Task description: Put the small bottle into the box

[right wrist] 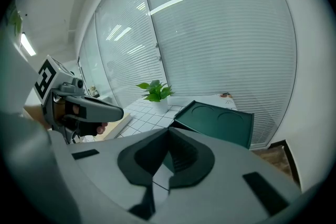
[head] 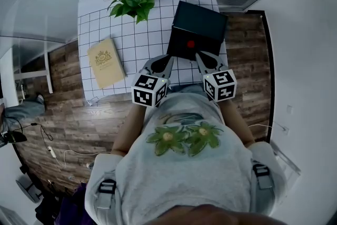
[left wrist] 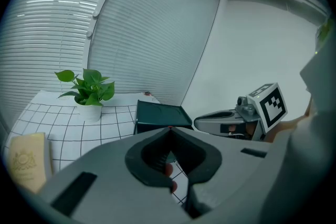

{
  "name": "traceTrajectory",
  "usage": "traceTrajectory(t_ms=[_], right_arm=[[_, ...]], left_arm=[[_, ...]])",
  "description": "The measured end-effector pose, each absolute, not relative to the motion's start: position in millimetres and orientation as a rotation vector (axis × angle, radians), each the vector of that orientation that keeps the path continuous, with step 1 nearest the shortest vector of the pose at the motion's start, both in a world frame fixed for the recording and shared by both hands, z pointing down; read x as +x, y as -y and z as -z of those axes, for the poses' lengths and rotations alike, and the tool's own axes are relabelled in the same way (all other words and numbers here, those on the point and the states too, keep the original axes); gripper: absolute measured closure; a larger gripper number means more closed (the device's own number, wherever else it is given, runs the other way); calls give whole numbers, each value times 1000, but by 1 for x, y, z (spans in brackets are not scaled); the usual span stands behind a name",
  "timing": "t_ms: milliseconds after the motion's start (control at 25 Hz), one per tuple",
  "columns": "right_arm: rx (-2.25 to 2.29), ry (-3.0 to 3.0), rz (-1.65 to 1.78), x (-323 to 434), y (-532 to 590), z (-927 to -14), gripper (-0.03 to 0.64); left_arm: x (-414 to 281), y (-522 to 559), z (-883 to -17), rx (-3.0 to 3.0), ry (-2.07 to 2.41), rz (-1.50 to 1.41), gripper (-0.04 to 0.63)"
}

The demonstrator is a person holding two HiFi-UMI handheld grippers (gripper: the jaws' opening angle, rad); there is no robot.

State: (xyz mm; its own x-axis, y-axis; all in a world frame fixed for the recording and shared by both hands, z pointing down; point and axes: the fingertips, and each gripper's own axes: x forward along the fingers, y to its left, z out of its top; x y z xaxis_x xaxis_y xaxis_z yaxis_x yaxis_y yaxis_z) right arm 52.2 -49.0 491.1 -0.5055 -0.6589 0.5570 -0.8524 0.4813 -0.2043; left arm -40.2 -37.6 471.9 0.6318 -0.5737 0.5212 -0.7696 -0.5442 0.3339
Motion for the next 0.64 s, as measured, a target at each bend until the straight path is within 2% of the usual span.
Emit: traceTrajectory(t_ms=[640], right_arm=[[1312, 2287, -627, 66, 45, -490, 609]], left_arm=[[-43, 26, -471, 2312, 1053, -482, 588]])
